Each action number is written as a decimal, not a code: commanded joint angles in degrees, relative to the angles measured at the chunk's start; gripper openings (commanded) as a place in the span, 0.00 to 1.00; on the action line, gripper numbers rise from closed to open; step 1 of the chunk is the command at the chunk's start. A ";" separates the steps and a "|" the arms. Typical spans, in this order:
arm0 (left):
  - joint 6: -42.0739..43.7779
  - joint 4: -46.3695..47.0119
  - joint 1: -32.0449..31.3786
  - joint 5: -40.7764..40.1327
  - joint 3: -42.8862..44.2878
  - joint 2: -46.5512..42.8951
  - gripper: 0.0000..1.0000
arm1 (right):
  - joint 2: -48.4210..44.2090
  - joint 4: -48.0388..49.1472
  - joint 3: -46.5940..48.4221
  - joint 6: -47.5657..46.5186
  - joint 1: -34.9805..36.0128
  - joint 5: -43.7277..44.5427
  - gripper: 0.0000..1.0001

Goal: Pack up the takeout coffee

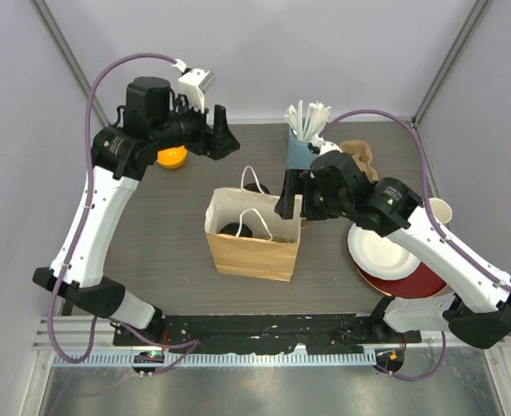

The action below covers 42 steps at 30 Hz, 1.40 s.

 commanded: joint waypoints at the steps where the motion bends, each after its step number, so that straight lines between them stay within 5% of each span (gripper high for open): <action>1: 3.79 -4.67 1.96 2.73 6.52 6.31 0.74 | -3.49 3.57 1.74 -2.45 0.27 -1.23 0.88; 6: 8.20 -7.67 4.42 4.04 11.54 11.85 0.71 | -5.96 7.09 1.56 -4.47 0.18 -1.76 0.89; 12: 14.34 -10.56 4.51 16.44 11.64 7.74 0.73 | -6.93 8.67 4.90 -8.51 0.18 1.05 0.91; 18: 26.47 -28.40 4.60 20.30 8.92 3.52 0.74 | -1.50 8.06 12.88 -17.01 -2.70 1.76 0.98; 23: 31.99 -29.38 4.42 15.05 1.27 0.70 0.76 | 4.57 8.24 17.64 -20.20 -12.37 -13.14 0.97; 35: 32.98 -23.32 2.40 3.79 -5.59 5.36 0.73 | 10.99 8.24 18.71 -27.67 -17.92 -20.92 0.95; 38: 31.85 -22.88 0.82 4.14 -7.70 5.53 0.69 | 12.40 7.54 18.62 -27.59 -20.64 -23.73 0.95; 42: 30.52 -23.14 0.64 5.63 -10.07 4.39 0.48 | 14.77 7.27 19.75 -28.63 -22.41 -26.81 0.92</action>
